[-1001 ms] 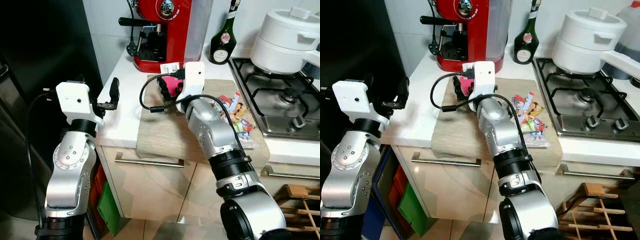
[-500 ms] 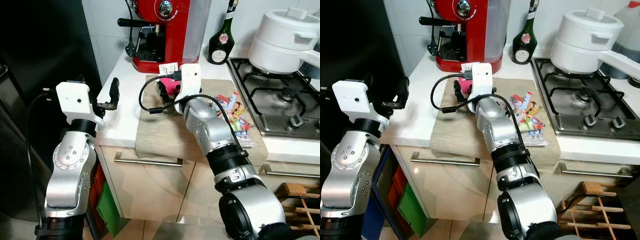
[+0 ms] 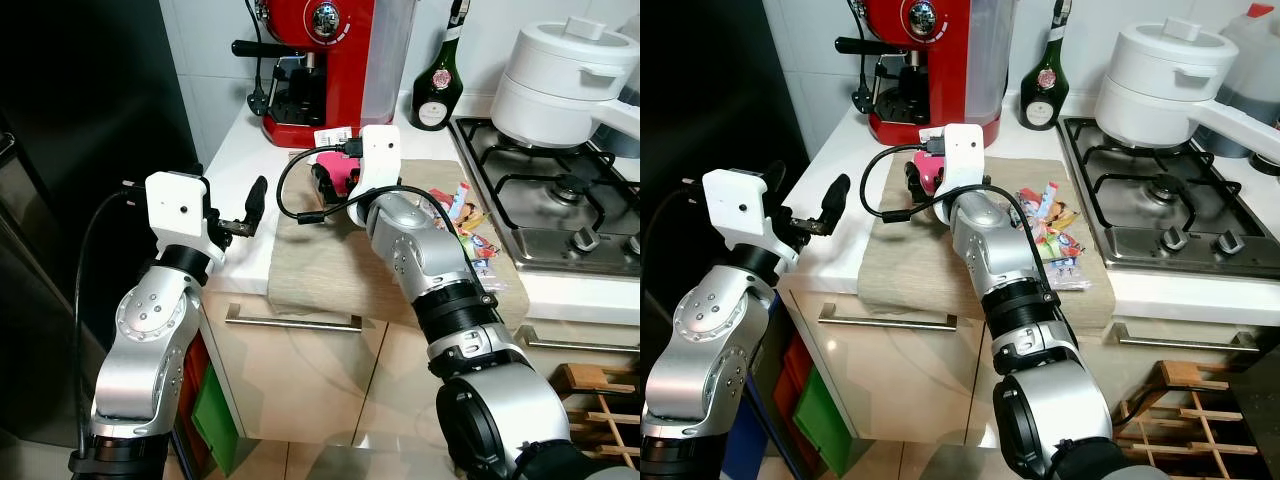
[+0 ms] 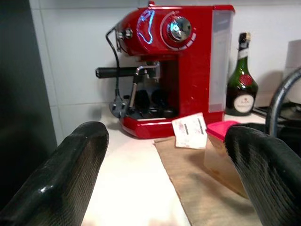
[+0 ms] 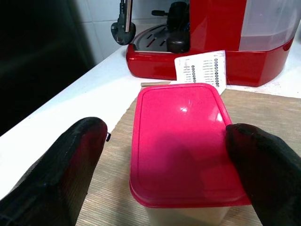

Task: Restocking fridge

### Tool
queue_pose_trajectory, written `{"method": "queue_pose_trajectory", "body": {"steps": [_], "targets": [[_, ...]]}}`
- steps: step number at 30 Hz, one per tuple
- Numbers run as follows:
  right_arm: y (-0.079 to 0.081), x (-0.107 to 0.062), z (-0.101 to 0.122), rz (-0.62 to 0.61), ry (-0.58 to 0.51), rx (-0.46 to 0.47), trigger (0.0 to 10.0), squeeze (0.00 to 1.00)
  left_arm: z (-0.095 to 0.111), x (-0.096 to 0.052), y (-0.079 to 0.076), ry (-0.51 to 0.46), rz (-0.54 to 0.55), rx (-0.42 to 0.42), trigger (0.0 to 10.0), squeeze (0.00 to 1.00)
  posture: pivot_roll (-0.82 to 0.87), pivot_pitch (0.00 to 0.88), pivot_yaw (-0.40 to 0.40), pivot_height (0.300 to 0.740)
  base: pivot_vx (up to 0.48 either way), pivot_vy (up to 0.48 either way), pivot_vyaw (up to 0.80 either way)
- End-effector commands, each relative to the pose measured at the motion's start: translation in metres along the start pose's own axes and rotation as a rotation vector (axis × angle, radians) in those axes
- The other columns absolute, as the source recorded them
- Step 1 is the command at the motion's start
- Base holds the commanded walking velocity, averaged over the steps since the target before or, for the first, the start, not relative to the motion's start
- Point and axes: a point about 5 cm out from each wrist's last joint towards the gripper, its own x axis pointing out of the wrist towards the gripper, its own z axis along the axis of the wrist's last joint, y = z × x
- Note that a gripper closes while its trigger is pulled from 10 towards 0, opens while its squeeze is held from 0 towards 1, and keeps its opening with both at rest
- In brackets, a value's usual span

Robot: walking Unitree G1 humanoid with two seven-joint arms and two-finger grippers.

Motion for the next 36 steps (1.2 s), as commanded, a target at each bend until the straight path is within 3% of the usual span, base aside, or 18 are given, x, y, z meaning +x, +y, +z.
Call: {"method": "queue_pose_trajectory", "body": {"steps": [1,14,19,20,22,30,31,32,36], "targets": [[0.0,0.0,-0.012,0.004,0.059,0.026,10.0,0.0,0.003,0.0,-0.002,-0.004,-0.022,0.008,10.0,0.0,-0.02,0.0,0.008,0.74,0.0,0.0,0.0],[0.007,-0.004,0.004,0.04,-0.059,-0.081,10.0,0.0,0.004,-0.001,-0.007,-0.001,-0.057,-0.024,10.0,0.0,-0.02,0.0,0.006,0.74,0.0,0.0,0.0],[0.002,-0.007,0.006,0.014,-0.102,-0.041,10.0,0.0,0.002,-0.003,-0.017,0.024,-0.18,-0.063,10.0,0.0,-0.02,0.0,0.006,0.74,0.0,0.0,0.0],[0.001,-0.007,0.006,0.011,-0.106,-0.032,10.0,0.99,0.002,-0.003,-0.018,0.026,-0.192,-0.065,10.0,0.0,-0.02,0.0,0.008,0.74,0.0,0.0,0.0],[0.001,-0.008,0.008,0.012,-0.122,-0.021,10.0,1.0,0.002,-0.003,-0.018,0.026,-0.197,-0.064,10.0,0.0,-0.02,0.0,0.008,0.74,0.0,0.0,0.0],[0.001,-0.011,0.015,0.014,-0.164,-0.002,10.0,1.0,0.002,-0.005,-0.022,0.035,-0.224,-0.073,10.0,0.0,-0.02,0.0,0.01,0.74,0.0,0.0,0.0],[-0.001,-0.012,0.013,0.007,-0.153,0.024,10.0,0.24,0.002,-0.005,-0.022,0.037,-0.226,-0.075,10.0,0.0,-0.02,0.0,0.009,0.74,0.0,0.0,0.0],[0.0,-0.012,0.011,0.015,-0.137,0.037,10.0,0.0,0.002,-0.005,-0.023,0.038,-0.229,-0.077,10.0,0.0,-0.02,0.0,0.009,0.74,0.0,0.0,0.0],[0.002,-0.012,0.007,0.036,-0.101,0.068,10.0,0.0,0.001,-0.006,-0.023,0.04,-0.234,-0.082,10.0,0.0,-0.02,0.0,0.009,0.74,0.0,0.0,0.0]]}}
